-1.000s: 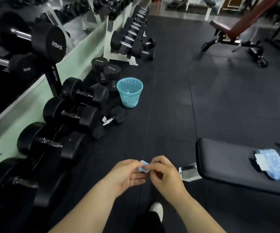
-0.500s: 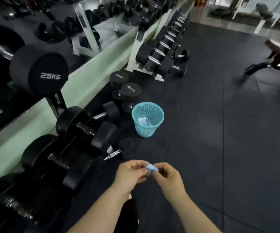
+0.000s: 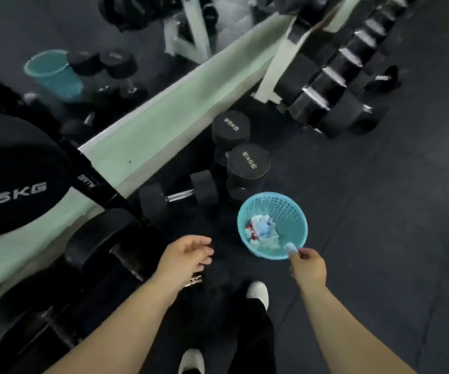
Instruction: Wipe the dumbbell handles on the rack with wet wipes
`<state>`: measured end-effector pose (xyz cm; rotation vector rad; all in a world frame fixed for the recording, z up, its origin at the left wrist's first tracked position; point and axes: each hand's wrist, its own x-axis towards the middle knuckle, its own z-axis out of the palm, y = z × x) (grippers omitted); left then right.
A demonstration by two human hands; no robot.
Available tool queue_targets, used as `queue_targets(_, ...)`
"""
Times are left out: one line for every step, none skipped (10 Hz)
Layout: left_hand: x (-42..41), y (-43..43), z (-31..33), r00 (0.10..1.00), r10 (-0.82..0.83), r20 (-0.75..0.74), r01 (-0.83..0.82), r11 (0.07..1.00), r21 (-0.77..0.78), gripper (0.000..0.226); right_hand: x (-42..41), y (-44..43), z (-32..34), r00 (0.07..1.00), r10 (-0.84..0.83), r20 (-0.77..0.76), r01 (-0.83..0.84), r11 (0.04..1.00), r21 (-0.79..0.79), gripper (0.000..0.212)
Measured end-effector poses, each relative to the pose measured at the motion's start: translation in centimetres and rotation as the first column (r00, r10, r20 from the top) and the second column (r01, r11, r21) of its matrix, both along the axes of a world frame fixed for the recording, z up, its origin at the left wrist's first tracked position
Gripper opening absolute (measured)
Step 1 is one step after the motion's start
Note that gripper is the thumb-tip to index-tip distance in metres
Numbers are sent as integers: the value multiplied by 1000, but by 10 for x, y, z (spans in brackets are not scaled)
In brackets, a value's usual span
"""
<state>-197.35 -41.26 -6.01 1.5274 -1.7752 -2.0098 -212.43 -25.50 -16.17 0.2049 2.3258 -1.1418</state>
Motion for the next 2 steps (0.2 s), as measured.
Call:
queue_targets(-19,-27,-21,979,200,34,-200,980,-1,28,-66,-37,-34,966,235,105,-249,957,147,21)
queue_targets(-37,-41,-37,917,392,77,-396,917,45,26,-108,-58,-45,949,272,157,-304,922,240,44)
